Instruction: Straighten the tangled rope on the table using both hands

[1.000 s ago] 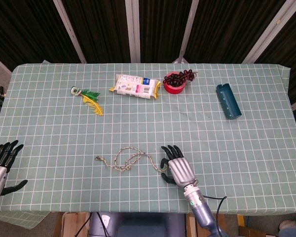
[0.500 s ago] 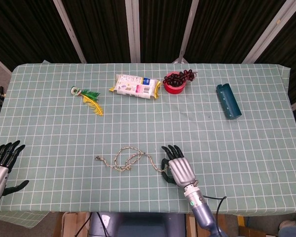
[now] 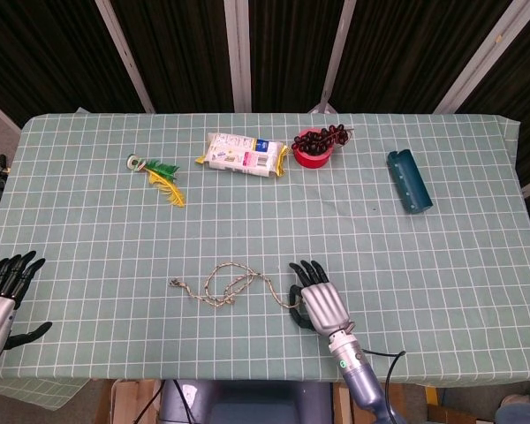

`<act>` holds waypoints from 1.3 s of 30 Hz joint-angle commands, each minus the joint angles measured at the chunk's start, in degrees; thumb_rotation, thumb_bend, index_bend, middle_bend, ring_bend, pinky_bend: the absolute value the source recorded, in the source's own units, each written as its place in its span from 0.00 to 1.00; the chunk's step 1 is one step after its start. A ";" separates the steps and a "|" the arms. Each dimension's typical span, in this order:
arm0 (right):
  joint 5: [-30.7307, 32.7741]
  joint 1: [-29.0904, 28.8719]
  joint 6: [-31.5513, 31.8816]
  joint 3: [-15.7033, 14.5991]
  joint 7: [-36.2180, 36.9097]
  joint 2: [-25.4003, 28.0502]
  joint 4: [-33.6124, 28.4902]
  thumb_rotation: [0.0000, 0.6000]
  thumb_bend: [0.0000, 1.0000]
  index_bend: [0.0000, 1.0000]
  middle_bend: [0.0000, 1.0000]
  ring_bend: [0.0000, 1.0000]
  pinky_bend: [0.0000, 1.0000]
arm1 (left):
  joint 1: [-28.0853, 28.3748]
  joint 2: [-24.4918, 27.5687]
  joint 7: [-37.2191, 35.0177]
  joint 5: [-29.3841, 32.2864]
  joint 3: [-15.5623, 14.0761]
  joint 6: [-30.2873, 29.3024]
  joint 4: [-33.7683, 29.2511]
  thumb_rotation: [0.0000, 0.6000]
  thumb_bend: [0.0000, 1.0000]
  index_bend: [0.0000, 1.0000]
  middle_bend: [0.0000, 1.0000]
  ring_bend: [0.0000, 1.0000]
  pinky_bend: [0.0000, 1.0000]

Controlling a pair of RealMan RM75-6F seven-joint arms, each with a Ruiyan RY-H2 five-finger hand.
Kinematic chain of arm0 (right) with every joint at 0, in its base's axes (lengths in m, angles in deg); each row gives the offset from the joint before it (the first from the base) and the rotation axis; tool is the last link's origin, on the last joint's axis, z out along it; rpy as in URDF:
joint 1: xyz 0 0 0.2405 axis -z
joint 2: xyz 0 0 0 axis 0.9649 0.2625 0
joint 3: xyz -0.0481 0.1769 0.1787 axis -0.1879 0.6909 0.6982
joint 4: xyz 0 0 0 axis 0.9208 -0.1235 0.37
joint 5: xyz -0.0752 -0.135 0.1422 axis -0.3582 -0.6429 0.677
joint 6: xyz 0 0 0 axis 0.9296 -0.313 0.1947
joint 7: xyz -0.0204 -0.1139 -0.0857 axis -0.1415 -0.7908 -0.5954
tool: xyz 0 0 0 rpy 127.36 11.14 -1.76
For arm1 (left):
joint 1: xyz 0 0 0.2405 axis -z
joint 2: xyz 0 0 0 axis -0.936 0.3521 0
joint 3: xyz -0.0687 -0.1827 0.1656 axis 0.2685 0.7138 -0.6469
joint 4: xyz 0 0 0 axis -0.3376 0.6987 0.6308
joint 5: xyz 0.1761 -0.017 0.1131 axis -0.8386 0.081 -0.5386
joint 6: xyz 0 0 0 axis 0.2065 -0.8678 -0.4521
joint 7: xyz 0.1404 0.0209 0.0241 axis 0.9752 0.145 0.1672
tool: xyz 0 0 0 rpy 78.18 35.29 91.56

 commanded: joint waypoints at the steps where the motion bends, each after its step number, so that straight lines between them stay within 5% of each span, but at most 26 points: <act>1: 0.20 -0.02 0.05 -0.06 -0.06 -0.08 0.09 1.00 0.43 0.59 0.14 0.00 0.00 | 0.01 0.01 -0.01 -0.03 -0.01 -0.01 -0.02 1.00 0.03 0.07 0.00 0.00 0.00; 16: -0.14 0.06 0.93 -0.70 0.12 1.48 -2.64 1.00 0.49 0.64 0.16 0.00 0.00 | 1.11 0.60 2.20 -0.50 -0.19 1.85 -2.77 1.00 0.09 0.09 0.00 0.00 0.00; 24: -0.10 0.29 1.19 -1.40 -0.26 3.00 -5.29 1.00 0.49 0.64 0.15 0.00 0.00 | 7.26 0.14 11.61 1.40 2.75 10.45 -10.66 1.00 0.19 0.36 0.06 0.00 0.00; 39: 0.49 0.35 1.72 -1.54 -1.11 4.84 -7.91 1.00 0.49 0.64 0.16 0.00 0.00 | 17.90 -13.91 32.04 17.59 8.44 24.68 -10.40 1.00 0.30 0.48 0.10 0.00 0.00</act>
